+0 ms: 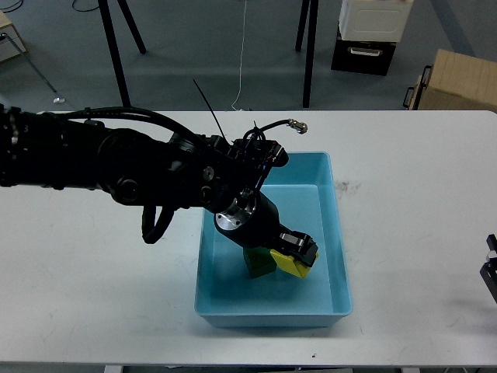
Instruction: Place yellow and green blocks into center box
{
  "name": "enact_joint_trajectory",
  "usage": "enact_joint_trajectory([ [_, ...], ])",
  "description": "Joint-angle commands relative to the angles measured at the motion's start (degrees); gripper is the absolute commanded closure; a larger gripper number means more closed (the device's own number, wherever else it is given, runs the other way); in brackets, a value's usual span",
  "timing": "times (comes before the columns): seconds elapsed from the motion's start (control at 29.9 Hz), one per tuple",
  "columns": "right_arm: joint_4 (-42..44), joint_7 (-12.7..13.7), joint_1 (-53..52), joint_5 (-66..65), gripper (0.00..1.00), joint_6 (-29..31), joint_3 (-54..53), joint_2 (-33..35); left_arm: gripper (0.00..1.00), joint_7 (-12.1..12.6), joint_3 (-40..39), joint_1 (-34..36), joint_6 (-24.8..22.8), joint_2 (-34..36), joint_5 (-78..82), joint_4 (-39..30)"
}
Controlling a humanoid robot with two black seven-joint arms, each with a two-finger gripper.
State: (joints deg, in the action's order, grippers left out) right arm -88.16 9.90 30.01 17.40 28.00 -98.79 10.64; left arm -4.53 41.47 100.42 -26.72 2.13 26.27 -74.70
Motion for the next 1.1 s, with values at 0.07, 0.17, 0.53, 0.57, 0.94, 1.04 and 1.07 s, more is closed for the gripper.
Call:
enact_joint_trajectory([
  [0.07,0.27,0.03,0.14,0.00,0.00,0.00,0.00,0.09,0.00,-0.13,-0.60,-0.22,1.31,0.15,-0.87,0.17],
  [0.17,0.97,0.03,0.14,0.00,0.00,0.00,0.18,0.09,0.00,-0.22,-0.87,-0.22,-1.13,1.11,-1.66,-0.10],
  [0.53,1.15,0.12,-0.04,0.00,0.00,0.00,0.88,0.09,0.00,-0.83,-4.55,-0.31,-1.28,8.75,-1.92,0.96],
  [0.57,1.15,0.12,-0.04,0.00,0.00,0.00,0.88,0.09,0.00,-1.01,-5.60,-0.39,-1.23,9.63,-2.01,1.31],
  [0.94,1.50,-0.23,-6.62,-3.07,0.00,0.00,0.18,3.24,0.00,-14.37,-54.17,-21.20,1.42,22.20,-10.80,19.33],
  [1.04,2.29,-0.58,-10.57,-3.51,0.00,0.00,0.00,4.22,0.00,-14.37,-68.57,-28.93,0.26,24.31,-11.76,19.24],
  [1.07,2.38,-0.67,-11.63,-3.51,0.00,0.00,-0.26,4.30,0.00,-14.28,-74.02,-31.57,0.00,24.49,-12.90,19.15],
])
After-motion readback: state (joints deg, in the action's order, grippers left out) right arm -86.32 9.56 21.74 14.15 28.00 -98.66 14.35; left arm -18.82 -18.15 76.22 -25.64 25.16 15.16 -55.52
